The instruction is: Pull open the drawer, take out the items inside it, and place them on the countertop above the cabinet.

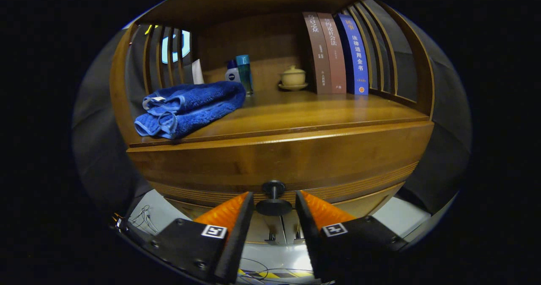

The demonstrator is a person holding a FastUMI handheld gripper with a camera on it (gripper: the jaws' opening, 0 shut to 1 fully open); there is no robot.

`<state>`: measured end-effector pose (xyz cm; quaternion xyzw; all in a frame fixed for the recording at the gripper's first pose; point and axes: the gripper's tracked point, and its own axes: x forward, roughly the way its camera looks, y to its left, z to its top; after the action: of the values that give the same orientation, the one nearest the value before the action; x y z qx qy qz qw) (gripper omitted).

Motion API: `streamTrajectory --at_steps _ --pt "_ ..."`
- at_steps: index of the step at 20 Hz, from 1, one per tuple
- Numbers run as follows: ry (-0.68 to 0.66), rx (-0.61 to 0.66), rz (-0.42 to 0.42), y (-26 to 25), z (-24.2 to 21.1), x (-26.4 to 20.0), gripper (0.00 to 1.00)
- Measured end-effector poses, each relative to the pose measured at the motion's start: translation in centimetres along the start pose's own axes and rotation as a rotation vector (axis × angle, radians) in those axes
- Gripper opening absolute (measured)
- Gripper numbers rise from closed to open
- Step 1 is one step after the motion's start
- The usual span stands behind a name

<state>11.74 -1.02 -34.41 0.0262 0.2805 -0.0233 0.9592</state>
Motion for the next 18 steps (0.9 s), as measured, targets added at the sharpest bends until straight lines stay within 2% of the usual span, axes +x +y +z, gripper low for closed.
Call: streamTrajectory --at_steps 2,4,5,7,9,18 --pt "-0.001 -0.019 -0.001 0.1 0.0 0.0 0.54" --pt "0.002 -0.037 -0.007 -0.1 0.0 -0.2 0.54" --pt "0.003 -0.042 -0.007 0.0 0.0 -0.4 0.46" --pt "0.0 -0.048 -0.016 0.0 0.0 0.0 0.46" --pt "0.002 -0.053 -0.026 -0.1 0.0 0.1 0.36" --pt "0.018 -0.047 -0.033 0.0 -0.9 -1.6 0.36"
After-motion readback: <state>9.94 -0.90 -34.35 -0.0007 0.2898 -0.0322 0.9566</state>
